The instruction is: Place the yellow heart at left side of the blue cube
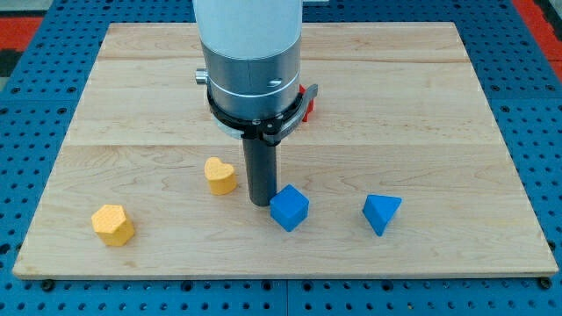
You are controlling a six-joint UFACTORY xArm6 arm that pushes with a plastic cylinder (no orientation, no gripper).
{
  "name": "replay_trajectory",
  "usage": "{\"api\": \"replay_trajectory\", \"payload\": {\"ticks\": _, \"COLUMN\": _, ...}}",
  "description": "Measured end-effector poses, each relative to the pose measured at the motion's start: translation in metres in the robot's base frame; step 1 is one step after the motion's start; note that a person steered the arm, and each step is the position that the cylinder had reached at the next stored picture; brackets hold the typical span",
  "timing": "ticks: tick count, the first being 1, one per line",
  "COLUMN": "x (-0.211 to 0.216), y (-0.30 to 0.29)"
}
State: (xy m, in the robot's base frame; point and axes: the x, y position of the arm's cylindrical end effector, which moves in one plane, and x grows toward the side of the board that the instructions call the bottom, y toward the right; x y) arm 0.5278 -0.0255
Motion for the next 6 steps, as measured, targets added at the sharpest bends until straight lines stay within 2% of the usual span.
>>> {"api": "replay_trajectory", "payload": {"ticks": 3, "x": -0.068, "y": -0.009}}
{"api": "replay_trajectory", "payload": {"ticks": 5, "x": -0.043, "y": -0.073}}
{"api": "replay_trajectory", "payload": {"ticks": 6, "x": -0.011, "y": -0.077}}
